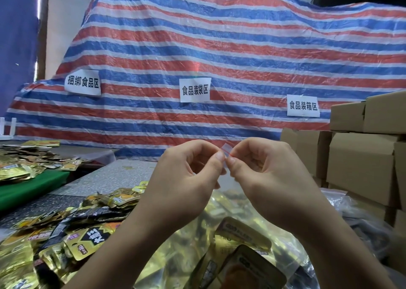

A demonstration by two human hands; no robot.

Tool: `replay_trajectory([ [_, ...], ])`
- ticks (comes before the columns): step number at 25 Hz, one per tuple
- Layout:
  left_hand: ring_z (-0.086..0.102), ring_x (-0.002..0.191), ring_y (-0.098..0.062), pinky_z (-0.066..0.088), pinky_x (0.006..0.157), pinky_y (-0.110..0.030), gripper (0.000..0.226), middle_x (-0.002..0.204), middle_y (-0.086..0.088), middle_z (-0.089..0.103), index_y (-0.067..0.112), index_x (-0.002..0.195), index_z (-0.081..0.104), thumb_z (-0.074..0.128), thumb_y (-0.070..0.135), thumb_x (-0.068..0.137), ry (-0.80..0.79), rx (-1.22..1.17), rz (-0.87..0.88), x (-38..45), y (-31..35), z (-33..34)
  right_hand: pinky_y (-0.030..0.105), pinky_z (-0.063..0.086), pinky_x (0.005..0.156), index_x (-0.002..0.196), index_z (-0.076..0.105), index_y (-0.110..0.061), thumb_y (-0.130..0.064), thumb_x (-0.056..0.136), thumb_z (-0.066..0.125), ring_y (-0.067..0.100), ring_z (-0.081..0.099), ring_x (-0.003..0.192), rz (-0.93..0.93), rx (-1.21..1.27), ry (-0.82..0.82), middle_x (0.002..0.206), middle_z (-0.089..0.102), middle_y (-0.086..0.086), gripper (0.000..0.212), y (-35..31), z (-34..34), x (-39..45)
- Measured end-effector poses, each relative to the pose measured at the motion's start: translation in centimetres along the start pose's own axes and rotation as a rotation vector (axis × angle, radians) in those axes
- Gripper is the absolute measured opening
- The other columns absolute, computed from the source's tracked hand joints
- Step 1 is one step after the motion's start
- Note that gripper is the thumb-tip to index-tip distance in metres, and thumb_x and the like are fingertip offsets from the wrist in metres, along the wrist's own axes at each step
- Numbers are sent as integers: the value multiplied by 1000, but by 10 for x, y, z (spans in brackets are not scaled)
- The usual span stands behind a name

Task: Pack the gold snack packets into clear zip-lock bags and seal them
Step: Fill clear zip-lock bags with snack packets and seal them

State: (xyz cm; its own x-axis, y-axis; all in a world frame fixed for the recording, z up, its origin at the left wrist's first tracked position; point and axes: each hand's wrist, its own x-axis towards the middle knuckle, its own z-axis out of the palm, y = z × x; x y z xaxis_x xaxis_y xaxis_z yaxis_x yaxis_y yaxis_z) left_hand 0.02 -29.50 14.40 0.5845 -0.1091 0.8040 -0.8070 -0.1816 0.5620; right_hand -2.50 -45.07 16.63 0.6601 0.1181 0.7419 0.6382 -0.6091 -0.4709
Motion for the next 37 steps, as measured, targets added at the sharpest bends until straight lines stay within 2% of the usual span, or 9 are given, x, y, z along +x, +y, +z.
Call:
replay_trajectory([
  [8, 67, 62, -8, 48, 52, -16, 17, 73, 9, 71, 27, 80, 73, 63, 25, 94, 51, 16, -22, -1, -2, 4, 26, 54, 63, 76, 68, -29, -29, 91, 69, 7, 66, 74, 5, -2, 4, 74, 69, -12, 15, 1, 2, 1],
  [12, 64, 65, -13, 51, 57, -28, 19, 70, 5, 68, 26, 77, 71, 63, 21, 94, 164, 49, 82, -4, 2, 6, 18, 51, 60, 76, 69, -30, -31, 91, 68, 4, 65, 72, -12, -32, 10, 73, 68, -16, 15, 0, 0, 1],
  [17, 58, 61, -18, 46, 51, -28, 20, 70, -2, 63, 26, 75, 66, 61, 23, 95, 289, 46, 103, -6, 1, 7, 10, 44, 53, 73, 68, -28, -29, 91, 69, -2, 60, 63, 55, -20, -51, 71, 67, -19, 18, 3, -5, 1],
  [21, 46, 49, -8, 36, 43, -20, 22, 67, -3, 59, 23, 74, 64, 59, 25, 96, 392, 16, 88, -2, -3, 0, 17, 49, 57, 76, 70, -24, -27, 91, 69, 9, 64, 71, 123, 33, -101, 76, 69, -9, 16, 4, -8, 2],
  [25, 47, 53, -1, 38, 45, -19, 21, 63, 8, 57, 25, 76, 64, 59, 23, 97, 455, -3, 97, 4, -8, -12, 17, 48, 59, 78, 70, -22, -26, 92, 68, 5, 61, 65, 144, 15, -154, 73, 69, -3, 15, 5, -8, 3],
  [28, 49, 54, -1, 39, 45, -14, 22, 65, 12, 59, 29, 77, 63, 59, 22, 97, 491, 32, 103, 6, -11, -18, 20, 50, 63, 80, 70, -25, -28, 93, 67, 8, 63, 73, 161, -20, -178, 76, 70, -5, 13, 9, -10, 4],
  [31, 48, 52, -2, 36, 42, -22, 23, 64, 10, 59, 31, 76, 63, 58, 23, 98, 533, 45, 92, 8, -13, -22, 18, 50, 63, 81, 69, -26, -27, 93, 67, 3, 62, 70, 168, -48, -213, 75, 69, -9, 12, 13, -15, 5],
  [34, 47, 51, -7, 35, 42, -32, 24, 67, 1, 59, 31, 77, 63, 58, 21, 99, 562, 68, 85, 9, -14, -27, 19, 47, 58, 81, 68, -26, -29, 93, 66, 1, 56, 61, 170, -83, -226, 70, 66, -10, 12, 17, -16, 6],
  [37, 47, 51, -7, 36, 40, -29, 23, 66, 1, 59, 30, 78, 63, 58, 21, 99, 558, 70, 72, 9, -14, -28, 26, 44, 55, 79, 66, -25, -34, 93, 65, 4, 50, 54, 173, -144, -213, 66, 63, -2, 17, 18, -14, 6],
])
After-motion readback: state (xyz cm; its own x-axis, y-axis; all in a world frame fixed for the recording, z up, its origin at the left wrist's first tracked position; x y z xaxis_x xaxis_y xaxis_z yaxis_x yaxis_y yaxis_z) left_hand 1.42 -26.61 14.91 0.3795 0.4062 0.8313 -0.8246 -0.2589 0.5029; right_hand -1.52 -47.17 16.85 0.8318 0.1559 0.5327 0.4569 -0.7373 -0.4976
